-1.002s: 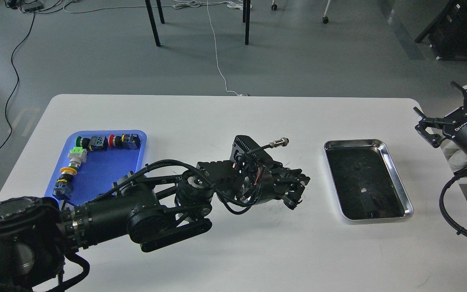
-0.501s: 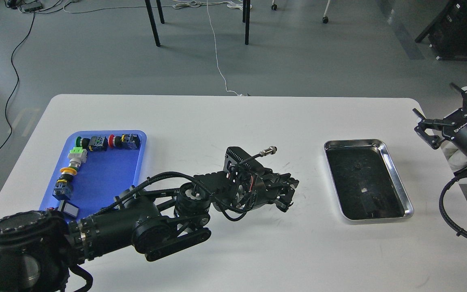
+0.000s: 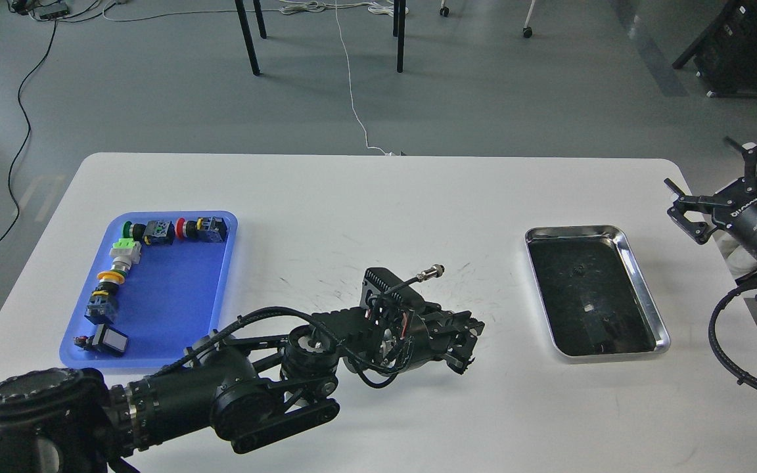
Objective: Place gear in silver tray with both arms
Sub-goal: 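Lift the gear and carry it toward the silver tray, then open the left gripper to release the gear onto the table, then raise and withdraw the left arm back beside the blue tray, then reach the right gripper down and grasp the black gear on the table, then lift the gear with the right gripper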
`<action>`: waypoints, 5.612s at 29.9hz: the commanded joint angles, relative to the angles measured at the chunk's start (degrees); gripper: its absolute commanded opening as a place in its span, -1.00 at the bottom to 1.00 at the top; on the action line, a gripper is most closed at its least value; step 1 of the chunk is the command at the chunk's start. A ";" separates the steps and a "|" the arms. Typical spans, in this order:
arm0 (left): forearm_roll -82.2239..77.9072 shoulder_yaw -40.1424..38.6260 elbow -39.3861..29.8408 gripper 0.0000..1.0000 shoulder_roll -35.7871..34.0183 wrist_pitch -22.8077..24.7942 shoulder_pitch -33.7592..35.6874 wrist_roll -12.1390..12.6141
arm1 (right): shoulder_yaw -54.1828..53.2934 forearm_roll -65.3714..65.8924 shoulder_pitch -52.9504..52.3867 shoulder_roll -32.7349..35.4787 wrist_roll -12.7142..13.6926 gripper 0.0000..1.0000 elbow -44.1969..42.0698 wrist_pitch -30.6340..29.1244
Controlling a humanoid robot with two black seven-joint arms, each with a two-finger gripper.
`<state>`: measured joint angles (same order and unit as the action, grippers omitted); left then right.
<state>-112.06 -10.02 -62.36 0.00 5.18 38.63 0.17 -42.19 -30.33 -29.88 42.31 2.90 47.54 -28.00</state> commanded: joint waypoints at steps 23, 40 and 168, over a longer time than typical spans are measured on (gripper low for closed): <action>3.42 -1.06 -2.15 0.70 0.00 -3.15 -0.93 -0.44 | -0.18 0.01 0.00 0.41 0.00 0.86 0.27 0.00; 33.64 -31.28 -20.16 0.86 -12.54 -11.58 -0.93 0.62 | -0.88 0.09 -1.75 0.76 0.00 0.86 4.22 0.00; 92.03 -61.79 -6.11 0.96 -38.14 4.58 -31.78 -15.56 | 87.29 58.45 -66.17 -33.89 6.95 -0.96 22.50 1.99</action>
<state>-19.93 -71.81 -68.47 -38.14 9.75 6.77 -15.38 47.49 28.16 -93.74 4.31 9.90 68.52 -25.88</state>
